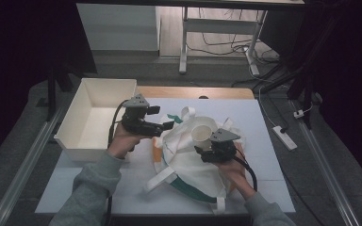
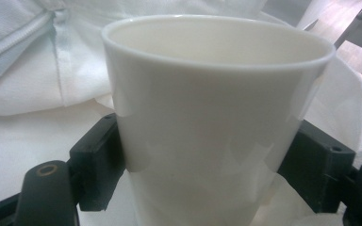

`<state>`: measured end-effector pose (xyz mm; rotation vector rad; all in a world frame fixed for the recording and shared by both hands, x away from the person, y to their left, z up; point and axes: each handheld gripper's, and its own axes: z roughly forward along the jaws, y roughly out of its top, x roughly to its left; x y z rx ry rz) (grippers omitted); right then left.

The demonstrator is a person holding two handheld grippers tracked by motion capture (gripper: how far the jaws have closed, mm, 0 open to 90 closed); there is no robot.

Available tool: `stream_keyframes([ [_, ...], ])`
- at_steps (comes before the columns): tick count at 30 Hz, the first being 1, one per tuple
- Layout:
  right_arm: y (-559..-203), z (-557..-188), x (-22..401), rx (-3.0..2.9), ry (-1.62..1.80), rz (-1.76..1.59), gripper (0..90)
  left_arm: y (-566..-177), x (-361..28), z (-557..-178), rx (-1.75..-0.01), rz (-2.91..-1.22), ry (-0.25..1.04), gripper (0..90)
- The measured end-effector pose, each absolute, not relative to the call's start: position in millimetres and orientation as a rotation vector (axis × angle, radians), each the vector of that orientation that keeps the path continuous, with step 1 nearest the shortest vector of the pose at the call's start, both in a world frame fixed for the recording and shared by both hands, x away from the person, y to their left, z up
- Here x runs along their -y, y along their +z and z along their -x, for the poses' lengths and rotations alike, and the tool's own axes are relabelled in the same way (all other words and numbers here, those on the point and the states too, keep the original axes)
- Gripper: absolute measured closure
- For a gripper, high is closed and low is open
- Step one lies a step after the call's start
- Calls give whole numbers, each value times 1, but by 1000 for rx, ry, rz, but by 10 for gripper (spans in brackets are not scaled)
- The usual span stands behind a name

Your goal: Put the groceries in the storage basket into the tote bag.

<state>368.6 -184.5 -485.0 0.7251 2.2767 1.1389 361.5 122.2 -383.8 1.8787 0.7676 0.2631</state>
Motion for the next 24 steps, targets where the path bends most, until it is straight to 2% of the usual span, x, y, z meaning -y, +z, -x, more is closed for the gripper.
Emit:
stream_keyframes([
  [24,-499,-370,185,-2333,1068,-719,217,-386,-127,-362,-776,-1901,274,164],
])
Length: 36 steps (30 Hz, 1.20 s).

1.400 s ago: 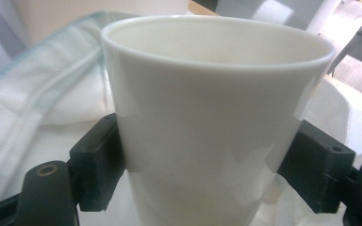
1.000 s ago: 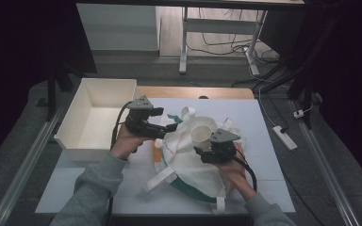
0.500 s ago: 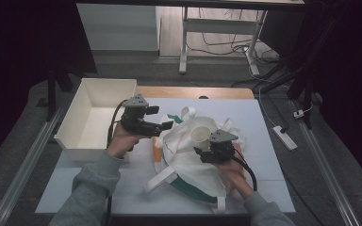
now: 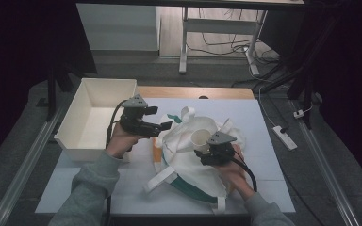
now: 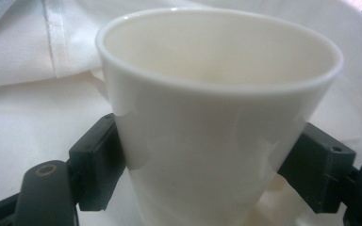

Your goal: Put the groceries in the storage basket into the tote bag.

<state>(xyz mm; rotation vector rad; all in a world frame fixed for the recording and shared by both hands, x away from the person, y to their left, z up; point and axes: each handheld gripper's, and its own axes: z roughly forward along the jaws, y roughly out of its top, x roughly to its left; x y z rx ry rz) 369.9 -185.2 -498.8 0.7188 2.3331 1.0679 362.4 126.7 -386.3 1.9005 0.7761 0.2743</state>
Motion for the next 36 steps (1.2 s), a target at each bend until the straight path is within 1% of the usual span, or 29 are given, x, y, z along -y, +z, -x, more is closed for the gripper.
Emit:
stream_keyframes([
  [13,-497,-366,195,-2384,1046,-721,214,-387,-128,-362,-777,-1905,275,165],
  [17,-498,-365,193,-2376,1022,-703,182,-388,-128,-362,-776,-1908,274,165],
  [29,-491,-360,195,-2354,1036,-671,127,-388,-128,-363,-775,-1912,272,164],
  [36,-481,-354,203,-2320,1117,-685,94,-389,-127,-363,-775,-1918,271,164],
])
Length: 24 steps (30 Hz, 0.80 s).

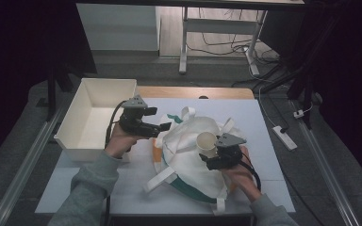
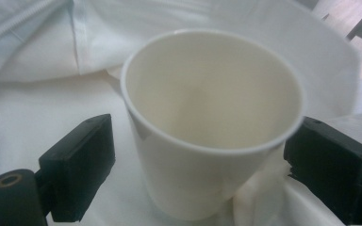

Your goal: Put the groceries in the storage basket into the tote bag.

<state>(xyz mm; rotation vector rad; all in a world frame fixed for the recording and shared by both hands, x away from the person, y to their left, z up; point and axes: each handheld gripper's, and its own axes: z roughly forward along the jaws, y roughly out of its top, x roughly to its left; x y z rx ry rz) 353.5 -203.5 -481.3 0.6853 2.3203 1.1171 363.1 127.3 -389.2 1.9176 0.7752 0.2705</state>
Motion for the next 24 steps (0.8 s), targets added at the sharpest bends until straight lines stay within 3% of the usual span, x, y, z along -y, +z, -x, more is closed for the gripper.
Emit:
stream_keyframes([
  [24,-447,-325,252,-2194,1305,-808,126,-403,-121,-365,-768,-1996,243,166],
])
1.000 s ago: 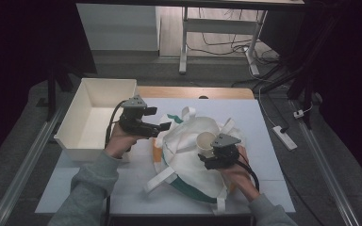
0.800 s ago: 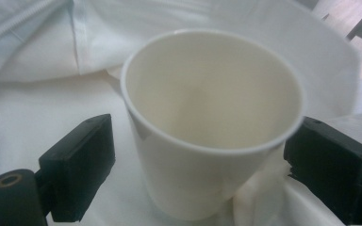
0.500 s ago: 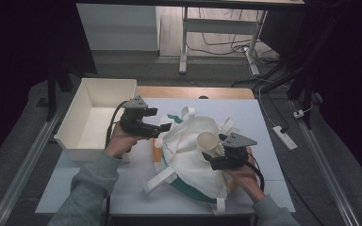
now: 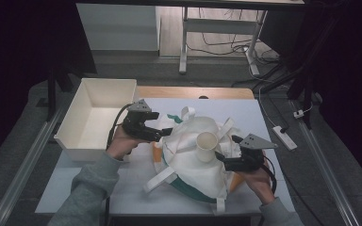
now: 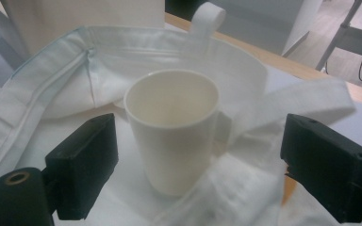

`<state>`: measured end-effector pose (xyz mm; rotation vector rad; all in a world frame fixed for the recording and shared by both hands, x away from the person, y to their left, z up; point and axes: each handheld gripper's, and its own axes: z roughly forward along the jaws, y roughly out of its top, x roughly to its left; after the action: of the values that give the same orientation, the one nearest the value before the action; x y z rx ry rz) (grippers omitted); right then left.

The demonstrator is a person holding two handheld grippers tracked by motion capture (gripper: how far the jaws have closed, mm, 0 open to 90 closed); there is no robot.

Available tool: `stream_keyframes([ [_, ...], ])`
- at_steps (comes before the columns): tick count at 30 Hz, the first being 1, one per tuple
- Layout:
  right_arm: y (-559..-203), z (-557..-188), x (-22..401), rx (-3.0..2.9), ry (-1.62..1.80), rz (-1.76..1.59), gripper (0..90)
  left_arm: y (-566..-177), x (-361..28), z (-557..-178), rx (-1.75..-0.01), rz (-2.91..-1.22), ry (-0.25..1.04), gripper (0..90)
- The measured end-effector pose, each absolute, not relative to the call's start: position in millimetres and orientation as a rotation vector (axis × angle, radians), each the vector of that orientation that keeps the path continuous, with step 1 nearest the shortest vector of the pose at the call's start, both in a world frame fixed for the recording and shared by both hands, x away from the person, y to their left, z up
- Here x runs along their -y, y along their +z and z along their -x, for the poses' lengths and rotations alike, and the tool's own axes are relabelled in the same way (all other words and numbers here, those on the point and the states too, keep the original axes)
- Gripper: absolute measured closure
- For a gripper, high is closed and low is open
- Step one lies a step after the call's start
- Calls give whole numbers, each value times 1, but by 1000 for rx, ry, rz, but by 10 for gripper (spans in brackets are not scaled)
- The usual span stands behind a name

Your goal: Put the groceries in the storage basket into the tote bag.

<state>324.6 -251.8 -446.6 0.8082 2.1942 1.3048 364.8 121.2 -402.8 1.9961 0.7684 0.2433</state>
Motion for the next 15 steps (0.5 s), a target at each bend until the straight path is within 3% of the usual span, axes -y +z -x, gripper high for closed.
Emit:
stream_keyframes([
  [15,-457,-314,294,-2203,1283,-903,195,-415,-116,-357,-761,-2090,277,192],
])
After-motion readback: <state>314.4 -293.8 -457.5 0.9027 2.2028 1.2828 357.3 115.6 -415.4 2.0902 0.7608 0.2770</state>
